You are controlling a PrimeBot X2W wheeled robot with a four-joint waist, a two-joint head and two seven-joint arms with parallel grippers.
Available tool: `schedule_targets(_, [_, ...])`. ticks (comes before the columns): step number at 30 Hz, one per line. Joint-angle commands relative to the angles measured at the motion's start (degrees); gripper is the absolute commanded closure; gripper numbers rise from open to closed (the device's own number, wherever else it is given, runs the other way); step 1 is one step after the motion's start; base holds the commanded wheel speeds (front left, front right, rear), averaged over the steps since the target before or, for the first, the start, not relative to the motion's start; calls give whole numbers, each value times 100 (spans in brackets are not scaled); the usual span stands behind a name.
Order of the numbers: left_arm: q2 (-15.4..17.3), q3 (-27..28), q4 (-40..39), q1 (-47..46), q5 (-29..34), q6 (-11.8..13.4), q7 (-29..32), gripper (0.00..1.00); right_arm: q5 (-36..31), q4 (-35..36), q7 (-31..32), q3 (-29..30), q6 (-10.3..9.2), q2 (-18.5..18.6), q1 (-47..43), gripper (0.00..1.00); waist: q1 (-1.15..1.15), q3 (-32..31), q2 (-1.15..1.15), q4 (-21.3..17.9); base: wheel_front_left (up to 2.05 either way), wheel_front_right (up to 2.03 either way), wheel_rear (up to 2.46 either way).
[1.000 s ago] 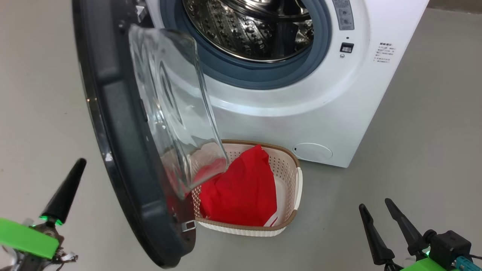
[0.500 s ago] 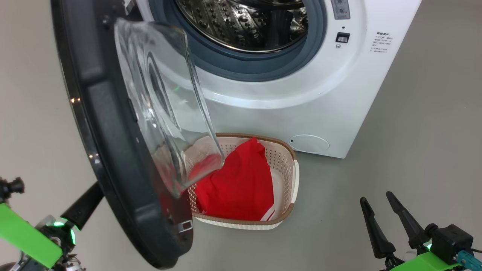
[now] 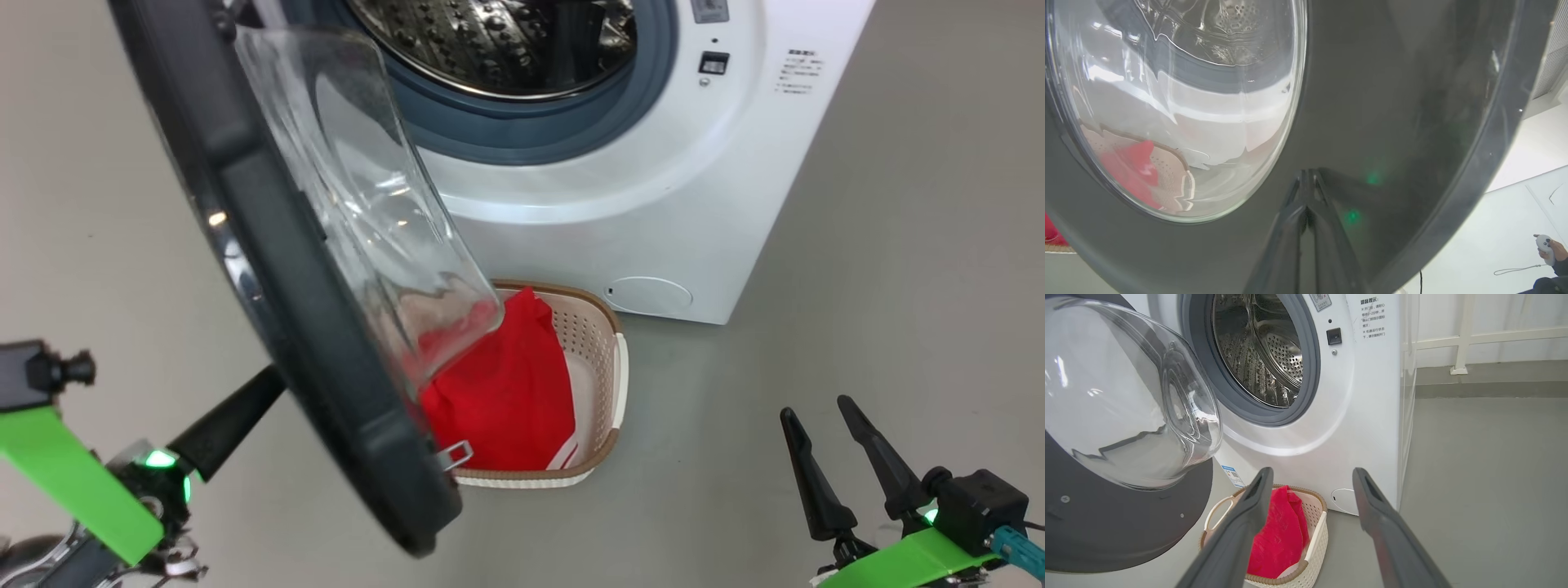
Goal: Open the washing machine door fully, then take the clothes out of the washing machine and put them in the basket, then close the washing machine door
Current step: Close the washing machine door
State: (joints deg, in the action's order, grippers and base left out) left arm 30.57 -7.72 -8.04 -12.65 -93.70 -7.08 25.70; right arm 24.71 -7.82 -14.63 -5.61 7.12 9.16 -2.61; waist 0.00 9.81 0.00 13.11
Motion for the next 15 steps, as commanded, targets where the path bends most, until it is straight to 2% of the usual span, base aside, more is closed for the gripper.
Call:
schedule_targets(1, [100,174,-246,-410,79,-41,83,100,48,140,-37,-96,36,58,174,0,0,67,0,-109,0,0,0])
schedule_targets(15, [-225,-249,-36,-1260,553,-41,129,100,90,126,-37,-92,36,-64,348,0,0,263,0,-637,0,0,0])
